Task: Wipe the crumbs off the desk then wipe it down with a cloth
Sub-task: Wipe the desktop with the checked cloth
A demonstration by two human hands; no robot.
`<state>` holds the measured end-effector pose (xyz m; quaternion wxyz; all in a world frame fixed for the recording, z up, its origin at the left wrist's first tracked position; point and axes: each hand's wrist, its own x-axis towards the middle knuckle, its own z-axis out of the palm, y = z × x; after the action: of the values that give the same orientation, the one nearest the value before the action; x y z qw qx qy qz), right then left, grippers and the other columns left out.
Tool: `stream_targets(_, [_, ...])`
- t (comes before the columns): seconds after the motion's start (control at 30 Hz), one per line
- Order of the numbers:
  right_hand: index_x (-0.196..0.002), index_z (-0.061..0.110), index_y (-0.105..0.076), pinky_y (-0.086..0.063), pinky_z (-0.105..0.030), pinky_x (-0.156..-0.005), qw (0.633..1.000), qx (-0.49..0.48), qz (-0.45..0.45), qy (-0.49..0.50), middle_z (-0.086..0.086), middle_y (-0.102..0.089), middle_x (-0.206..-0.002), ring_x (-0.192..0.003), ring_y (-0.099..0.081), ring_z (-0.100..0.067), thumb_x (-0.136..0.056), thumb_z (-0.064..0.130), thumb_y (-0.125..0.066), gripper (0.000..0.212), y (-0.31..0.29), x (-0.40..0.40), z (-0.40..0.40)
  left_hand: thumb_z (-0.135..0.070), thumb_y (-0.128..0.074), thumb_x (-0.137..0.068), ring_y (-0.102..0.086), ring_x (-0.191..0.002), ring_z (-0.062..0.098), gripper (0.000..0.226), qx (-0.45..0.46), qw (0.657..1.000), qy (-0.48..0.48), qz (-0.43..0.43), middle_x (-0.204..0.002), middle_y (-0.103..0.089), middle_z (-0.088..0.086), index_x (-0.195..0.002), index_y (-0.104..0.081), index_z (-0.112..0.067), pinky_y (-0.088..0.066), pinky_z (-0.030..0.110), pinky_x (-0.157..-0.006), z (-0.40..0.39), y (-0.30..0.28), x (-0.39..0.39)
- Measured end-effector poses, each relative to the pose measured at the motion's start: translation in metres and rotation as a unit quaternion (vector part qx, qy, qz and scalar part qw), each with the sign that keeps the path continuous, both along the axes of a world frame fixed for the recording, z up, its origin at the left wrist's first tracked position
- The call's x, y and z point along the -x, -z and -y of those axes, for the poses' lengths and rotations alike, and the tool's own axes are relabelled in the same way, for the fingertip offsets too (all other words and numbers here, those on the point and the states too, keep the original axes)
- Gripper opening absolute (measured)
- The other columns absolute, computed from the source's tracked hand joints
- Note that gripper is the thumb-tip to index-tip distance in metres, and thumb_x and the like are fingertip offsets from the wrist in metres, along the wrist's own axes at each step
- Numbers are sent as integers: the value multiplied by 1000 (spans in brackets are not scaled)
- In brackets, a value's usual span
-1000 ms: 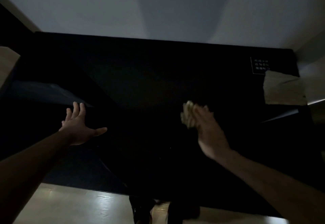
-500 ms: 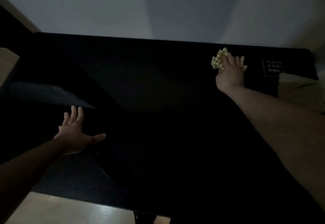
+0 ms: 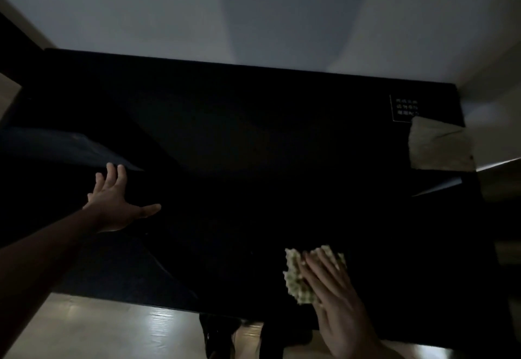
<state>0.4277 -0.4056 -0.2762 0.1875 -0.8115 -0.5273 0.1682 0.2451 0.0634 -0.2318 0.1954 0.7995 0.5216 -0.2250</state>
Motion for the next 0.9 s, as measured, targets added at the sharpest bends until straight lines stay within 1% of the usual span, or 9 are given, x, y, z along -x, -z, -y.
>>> stream_targets(0.13, [-154,26,-37,-20,-40,-123,993,-55,-67,80,29,-11,-165,-155,-11,-2,-107,15,-35,48,6,-46,-21,-77,-74,-61,16,-154,29,142,-1,1000,1,3,-167,22,0,-159,10,-19,-13,64,-121,-1,3,1])
stream_targets(0.23, [-150,17,-45,-23,-45,-125,978,-107,-83,162,12,-36,-160,-150,-28,-2,-96,-8,-42,60,-1,-133,-77,-79,-73,-59,15,-154,30,143,-10,1000,5,2,-167,20,0,-159,9,-19,-14,65,-120,-4,8,4])
stream_targets(0.27, [-149,14,-47,-22,-43,-125,975,-113,-74,178,6,-41,-158,-149,-32,-3,-96,-7,-41,58,-4,-166,-96,-80,-73,-58,15,-154,29,143,-9,1000,5,2,-167,21,-1,-159,9,-19,-14,65,-121,-5,9,4])
stream_targets(0.37, [-151,10,-44,-27,-39,-124,968,-84,13,238,-5,-41,-159,-148,-38,-23,-98,8,-37,54,-5,-261,-142,-81,-72,-58,16,-154,28,144,-11,1000,6,7,-167,21,-3,-159,10,-21,-13,64,-121,-7,15,7])
stream_targets(0.43, [-152,12,-43,-26,-40,-124,960,-55,62,267,-6,-36,-162,-149,-35,-31,-100,7,-41,53,-3,-309,-166,-81,-72,-57,15,-154,28,144,-18,1000,8,8,-167,21,-3,-159,10,-21,-14,64,-121,-9,18,8])
stream_targets(0.5, [-153,12,-42,-19,-42,-127,954,-17,68,291,-11,-30,-165,-150,-27,-39,-101,10,-42,52,-2,-338,-183,-82,-72,-56,15,-154,28,145,-23,1000,7,13,-167,20,-3,-159,9,-21,-13,62,-122,-11,22,10])
stream_targets(0.63, [-154,15,-38,-16,-48,-126,951,50,85,293,-10,-28,-165,-150,-25,-39,-98,15,-43,56,12,-323,-187,-88,-68,-51,14,-155,29,148,-23,1000,9,14,-167,19,-4,-159,9,-22,-14,61,-122,-14,24,12])
stream_targets(0.77, [-156,17,-38,-13,-41,-127,962,28,78,261,-9,-28,-166,-153,-21,-33,-97,14,-43,59,12,-267,-151,-84,-72,-53,15,-154,28,146,-15,1000,0,18,-167,20,-3,-159,9,-23,-11,60,-123,-10,20,9])
stream_targets(0.9, [-151,16,-46,-20,-50,-125,973,-12,39,228,-6,-35,-163,-153,-25,-30,-89,16,-41,62,8,-202,-98,-84,-72,-53,16,-154,28,147,-7,1000,-4,16,-167,21,-2,-159,10,-22,-11,61,-123,-7,14,7])
